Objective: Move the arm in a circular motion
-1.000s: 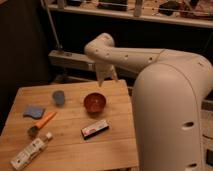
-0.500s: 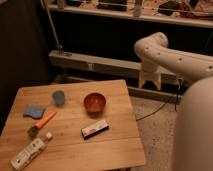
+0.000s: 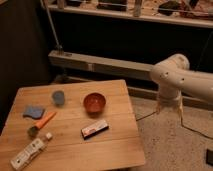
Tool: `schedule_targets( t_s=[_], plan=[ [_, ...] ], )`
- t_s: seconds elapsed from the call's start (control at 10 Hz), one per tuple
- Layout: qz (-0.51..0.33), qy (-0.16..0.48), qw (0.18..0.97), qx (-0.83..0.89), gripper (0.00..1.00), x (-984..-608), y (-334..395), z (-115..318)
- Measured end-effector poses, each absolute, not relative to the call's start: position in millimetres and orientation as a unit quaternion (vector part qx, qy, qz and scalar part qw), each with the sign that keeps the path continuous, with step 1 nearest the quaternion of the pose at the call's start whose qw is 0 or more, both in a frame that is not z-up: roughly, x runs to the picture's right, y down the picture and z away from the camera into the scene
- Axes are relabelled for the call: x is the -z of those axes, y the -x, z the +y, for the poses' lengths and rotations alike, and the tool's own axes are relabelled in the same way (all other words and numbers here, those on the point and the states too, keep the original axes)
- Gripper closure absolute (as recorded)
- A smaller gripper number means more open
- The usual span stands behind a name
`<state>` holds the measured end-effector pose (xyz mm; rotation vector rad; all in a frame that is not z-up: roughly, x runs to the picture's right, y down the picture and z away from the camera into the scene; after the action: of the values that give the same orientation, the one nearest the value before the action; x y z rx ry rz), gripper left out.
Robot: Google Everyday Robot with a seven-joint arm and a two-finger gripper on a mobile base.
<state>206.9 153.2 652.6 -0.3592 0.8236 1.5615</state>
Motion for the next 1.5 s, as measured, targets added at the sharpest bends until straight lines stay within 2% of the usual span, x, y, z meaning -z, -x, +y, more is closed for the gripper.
schedule_targets(
  t_s=[0.2, 0.4, 0.7, 0.9, 1.1, 1.2, 1.4, 1.5],
  plan=[
    [0.318, 0.213, 0.691, -0.614, 0.35, -646, -113, 181],
    [0.262, 0.251, 0.751, -0.552, 0.35, -647, -22, 180],
    [0.145, 0.269, 0.836, -0.455, 0.35, -661, 136, 123],
    [0.094, 0.23, 0.868, -0.43, 0.35, -686, 187, 37],
    [0.092, 0.16, 0.872, -0.454, 0.35, -718, 153, -67],
    [0.099, 0.137, 0.865, -0.473, 0.35, -728, 125, -98],
    [0.135, 0.103, 0.822, -0.544, 0.35, -749, 28, -141],
    [0.154, 0.1, 0.798, -0.574, 0.35, -754, -10, -141]
  ],
)
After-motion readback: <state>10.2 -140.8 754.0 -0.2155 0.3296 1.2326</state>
